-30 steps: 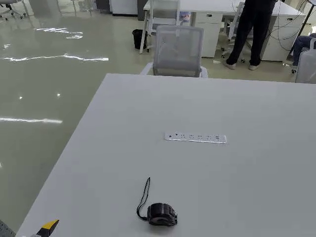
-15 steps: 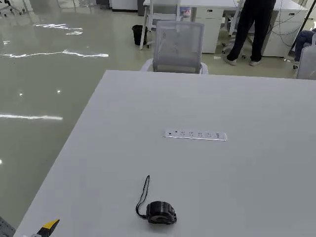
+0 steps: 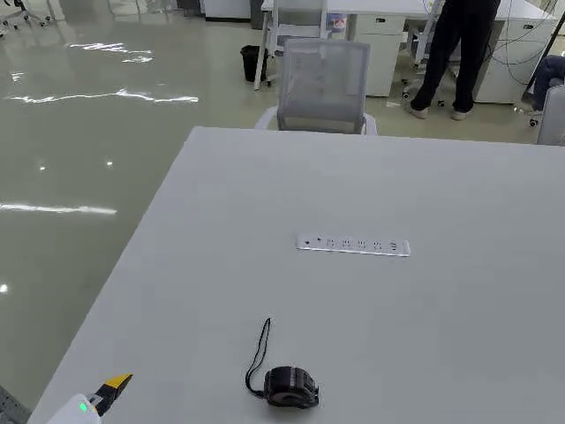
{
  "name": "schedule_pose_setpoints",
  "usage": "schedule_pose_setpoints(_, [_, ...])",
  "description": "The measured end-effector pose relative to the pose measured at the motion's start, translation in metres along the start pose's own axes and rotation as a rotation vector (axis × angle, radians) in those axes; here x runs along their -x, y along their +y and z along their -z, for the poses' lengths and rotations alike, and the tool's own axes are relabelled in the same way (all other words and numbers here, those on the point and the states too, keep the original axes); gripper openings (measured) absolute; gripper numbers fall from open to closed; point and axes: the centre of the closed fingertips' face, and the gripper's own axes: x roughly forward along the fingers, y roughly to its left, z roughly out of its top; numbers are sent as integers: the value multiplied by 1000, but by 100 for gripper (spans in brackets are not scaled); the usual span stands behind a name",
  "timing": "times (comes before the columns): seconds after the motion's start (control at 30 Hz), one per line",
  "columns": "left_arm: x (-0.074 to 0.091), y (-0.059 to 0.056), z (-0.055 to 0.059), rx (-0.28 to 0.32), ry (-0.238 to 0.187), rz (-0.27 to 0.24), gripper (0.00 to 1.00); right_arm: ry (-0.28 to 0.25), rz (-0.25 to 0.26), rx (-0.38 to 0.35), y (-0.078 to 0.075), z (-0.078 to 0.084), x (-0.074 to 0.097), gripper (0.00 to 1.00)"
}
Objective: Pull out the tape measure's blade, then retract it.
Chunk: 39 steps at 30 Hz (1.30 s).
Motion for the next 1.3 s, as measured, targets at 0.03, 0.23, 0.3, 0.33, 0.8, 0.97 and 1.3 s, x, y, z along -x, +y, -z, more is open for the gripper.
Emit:
schedule_pose_setpoints(0.03, [-2,-2,-4,-6,-1,6,99,1,-5,6,0,-2,-2,95])
schedule_pose_setpoints(0.23, [-17,-8,-12,-32,11,47,99,-5,-26,31,1,-13,-12,95])
schedule_pose_setpoints(0.3, [-20,-13,-14,-54,18,64,96,-7,-32,34,1,-15,-15,95])
schedule_pose_setpoints(0.33, [-22,-13,-15,-63,19,69,96,-6,-35,36,1,-15,-16,95])
schedule_pose_setpoints(0.8, [-46,-24,-35,-126,43,145,99,-15,-90,78,5,-30,-34,93])
schedule_pose_setpoints(0.97, [-57,-30,-41,-185,70,178,99,-19,-111,93,10,-37,-41,93])
schedule_pose_setpoints(1.3, [-78,-46,-54,-293,108,257,98,-19,-168,159,19,-53,-58,92])
